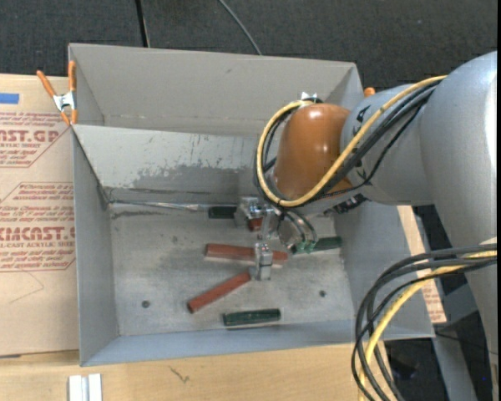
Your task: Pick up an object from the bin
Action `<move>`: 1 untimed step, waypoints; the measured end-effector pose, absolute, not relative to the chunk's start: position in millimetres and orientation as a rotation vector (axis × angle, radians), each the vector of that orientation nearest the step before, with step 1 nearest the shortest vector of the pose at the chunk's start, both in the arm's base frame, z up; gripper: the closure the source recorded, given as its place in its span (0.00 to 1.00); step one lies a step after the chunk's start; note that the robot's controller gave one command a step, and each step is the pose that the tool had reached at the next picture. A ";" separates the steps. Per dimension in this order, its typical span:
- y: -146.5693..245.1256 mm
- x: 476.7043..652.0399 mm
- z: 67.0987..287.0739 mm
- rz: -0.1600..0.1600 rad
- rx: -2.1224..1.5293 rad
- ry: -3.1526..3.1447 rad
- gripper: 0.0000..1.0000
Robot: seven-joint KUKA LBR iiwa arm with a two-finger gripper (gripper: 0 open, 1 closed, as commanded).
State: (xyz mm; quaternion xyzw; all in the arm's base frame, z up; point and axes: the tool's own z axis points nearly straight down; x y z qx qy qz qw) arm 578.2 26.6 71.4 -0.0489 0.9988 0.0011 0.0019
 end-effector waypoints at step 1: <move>26.6 578.6 71.4 0.002 -0.182 3.132 0.00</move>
Offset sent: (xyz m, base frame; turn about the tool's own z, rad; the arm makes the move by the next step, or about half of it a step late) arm 0.0000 0.0000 0.0000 0.0000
